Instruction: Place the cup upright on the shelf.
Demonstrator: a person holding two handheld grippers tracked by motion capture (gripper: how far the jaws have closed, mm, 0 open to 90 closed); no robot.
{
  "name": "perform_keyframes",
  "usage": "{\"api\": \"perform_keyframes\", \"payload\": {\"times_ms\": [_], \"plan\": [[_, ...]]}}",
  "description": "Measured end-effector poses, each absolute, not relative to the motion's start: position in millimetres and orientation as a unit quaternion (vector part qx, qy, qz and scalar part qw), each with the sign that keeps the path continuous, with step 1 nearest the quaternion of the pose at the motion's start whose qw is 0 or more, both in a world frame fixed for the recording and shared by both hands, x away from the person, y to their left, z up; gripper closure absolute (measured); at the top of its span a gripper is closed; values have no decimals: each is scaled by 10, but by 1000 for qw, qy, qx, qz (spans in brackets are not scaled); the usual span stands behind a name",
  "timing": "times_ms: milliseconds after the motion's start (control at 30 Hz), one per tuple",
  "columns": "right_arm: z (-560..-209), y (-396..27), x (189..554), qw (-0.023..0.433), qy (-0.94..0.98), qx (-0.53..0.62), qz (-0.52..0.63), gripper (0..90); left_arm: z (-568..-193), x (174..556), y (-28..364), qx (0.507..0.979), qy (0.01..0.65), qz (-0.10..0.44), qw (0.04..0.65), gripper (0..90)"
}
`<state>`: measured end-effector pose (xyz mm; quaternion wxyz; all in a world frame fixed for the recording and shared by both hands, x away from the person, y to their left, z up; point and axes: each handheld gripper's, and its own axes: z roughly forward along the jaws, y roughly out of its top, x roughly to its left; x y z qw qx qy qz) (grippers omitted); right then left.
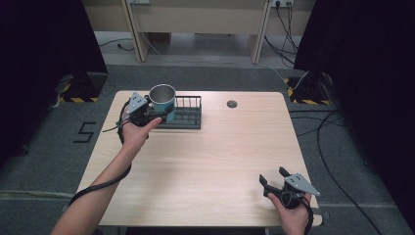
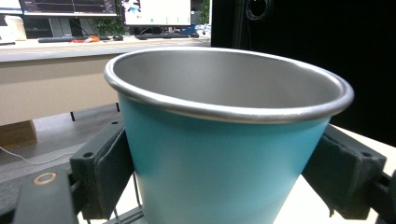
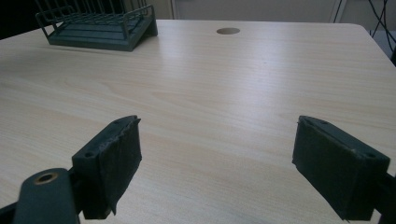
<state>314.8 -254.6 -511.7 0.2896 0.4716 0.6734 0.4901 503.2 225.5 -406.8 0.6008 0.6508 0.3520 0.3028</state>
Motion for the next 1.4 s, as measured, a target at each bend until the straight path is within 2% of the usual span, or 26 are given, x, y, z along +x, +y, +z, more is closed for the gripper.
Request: {"api": "perform_keyframes", "payload": {"times_ms": [1000, 1400], "plan": [[-5118, -2552, 3151, 285, 673, 473, 493, 168, -3945, 5314, 2182, 649, 364, 307, 594, 150], [-5118, -2562, 3156, 285, 674, 470, 493, 168, -4002, 5506, 2161, 647, 382, 305, 585, 150]]}}
